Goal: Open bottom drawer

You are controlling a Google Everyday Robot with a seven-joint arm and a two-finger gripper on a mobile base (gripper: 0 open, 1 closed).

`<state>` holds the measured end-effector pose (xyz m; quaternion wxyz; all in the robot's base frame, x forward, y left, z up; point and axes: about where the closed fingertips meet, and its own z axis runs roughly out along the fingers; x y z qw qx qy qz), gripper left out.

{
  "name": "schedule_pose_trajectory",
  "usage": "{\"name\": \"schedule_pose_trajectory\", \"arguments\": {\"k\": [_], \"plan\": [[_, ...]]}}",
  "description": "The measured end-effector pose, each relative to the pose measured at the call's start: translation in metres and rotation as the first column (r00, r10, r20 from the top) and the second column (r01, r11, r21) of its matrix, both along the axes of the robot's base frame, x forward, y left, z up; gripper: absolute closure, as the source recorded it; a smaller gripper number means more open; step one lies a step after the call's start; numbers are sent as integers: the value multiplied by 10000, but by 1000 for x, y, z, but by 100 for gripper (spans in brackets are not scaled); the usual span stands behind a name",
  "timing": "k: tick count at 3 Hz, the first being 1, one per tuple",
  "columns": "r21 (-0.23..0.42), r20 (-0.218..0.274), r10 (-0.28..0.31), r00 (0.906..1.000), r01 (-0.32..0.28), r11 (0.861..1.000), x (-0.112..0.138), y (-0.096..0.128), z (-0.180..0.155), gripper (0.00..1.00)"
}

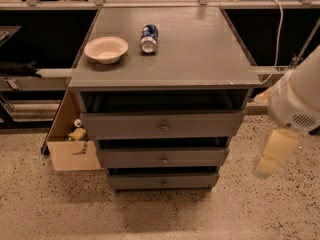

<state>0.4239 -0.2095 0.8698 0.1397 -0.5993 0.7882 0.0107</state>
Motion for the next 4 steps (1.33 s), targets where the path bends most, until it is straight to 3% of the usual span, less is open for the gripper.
{"name": "schedule_pose_trajectory", "arguments": {"k": [1, 2, 3, 4], "plan": [[166, -1060, 370, 9937, -354, 9992, -21, 18, -84, 0], [167, -1052, 369, 9938, -354, 9992, -20, 18, -84, 0], [410, -1211, 711, 9901, -666, 9969, -16, 21, -113, 0], [670, -1677, 1917, 9670, -1828, 9809, -12, 32, -221, 0]]}}
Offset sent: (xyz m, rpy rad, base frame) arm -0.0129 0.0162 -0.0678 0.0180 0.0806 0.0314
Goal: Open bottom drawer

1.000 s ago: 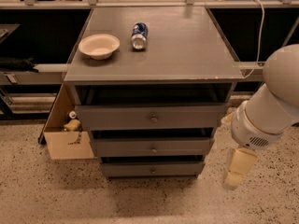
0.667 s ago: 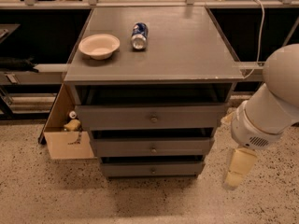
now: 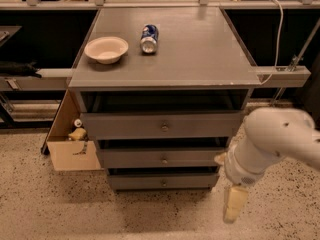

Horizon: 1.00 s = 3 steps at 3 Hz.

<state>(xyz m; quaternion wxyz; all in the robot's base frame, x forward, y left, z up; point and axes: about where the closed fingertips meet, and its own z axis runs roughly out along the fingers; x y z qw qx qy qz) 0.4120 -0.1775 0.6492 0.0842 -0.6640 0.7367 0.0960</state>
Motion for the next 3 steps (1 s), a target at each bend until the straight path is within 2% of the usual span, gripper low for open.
{"name": "schedule_pose_trajectory", "arguments": {"k": [1, 2, 3], "plan": [[299, -17, 903, 9959, -902, 9955, 1, 11, -76, 0], [885, -194, 1755, 9843, -1731, 9809, 1, 34, -171, 0], [2070, -420, 1747, 9837, -1625, 9647, 6, 50, -223, 0]]}}
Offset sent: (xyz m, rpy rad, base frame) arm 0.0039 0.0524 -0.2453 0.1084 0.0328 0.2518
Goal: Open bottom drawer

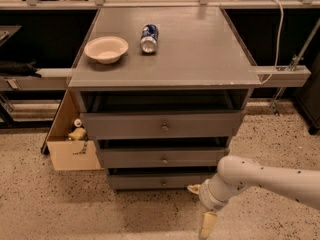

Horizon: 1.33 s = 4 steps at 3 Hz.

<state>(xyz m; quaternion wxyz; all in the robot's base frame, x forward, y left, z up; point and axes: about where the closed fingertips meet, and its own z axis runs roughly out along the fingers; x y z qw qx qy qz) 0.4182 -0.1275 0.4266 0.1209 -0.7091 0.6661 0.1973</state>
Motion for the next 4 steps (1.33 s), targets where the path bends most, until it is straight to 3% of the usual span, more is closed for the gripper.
{"name": "schedule_pose_trajectory", "arguments": {"k": [1, 2, 3, 4], "plan": [[82, -206, 41, 9998, -39, 10000, -6, 3, -11, 0], [157, 14, 24, 10000, -24, 9999, 13, -10, -32, 0], [608, 4, 169, 9999, -169, 9980, 30, -27, -85, 0], [1507, 297, 686, 9972, -723, 9859, 61, -33, -150, 0]]}}
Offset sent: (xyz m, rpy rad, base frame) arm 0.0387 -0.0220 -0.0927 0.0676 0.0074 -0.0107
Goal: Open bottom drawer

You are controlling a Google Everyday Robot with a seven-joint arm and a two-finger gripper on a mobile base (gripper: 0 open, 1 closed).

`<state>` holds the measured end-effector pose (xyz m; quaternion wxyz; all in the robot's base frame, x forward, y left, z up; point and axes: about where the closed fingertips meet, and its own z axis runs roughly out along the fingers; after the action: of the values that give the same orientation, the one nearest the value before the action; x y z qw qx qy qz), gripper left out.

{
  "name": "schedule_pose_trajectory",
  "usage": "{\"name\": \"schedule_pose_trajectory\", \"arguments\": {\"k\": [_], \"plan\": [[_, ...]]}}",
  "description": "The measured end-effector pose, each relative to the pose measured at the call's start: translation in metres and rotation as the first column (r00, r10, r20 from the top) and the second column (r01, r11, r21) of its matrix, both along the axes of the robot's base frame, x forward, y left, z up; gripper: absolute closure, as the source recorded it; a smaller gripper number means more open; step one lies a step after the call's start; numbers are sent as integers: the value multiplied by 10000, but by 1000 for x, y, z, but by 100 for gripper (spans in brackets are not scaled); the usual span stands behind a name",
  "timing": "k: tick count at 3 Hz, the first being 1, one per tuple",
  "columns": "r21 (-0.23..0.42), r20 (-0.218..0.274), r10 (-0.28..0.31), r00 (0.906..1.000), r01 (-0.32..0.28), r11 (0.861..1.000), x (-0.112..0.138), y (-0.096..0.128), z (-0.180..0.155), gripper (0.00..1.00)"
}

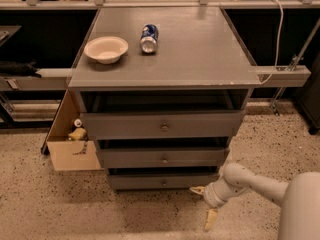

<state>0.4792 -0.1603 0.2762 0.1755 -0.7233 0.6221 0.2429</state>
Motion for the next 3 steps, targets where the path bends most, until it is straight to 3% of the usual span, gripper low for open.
{"name": "schedule_pose_trajectory", "arguments": {"k": [1, 3], "plan": [[421, 567, -50, 9984, 26, 9991, 49, -7, -29, 0], [289, 780, 22, 9969, -45, 9996, 56, -7, -34, 0]]}}
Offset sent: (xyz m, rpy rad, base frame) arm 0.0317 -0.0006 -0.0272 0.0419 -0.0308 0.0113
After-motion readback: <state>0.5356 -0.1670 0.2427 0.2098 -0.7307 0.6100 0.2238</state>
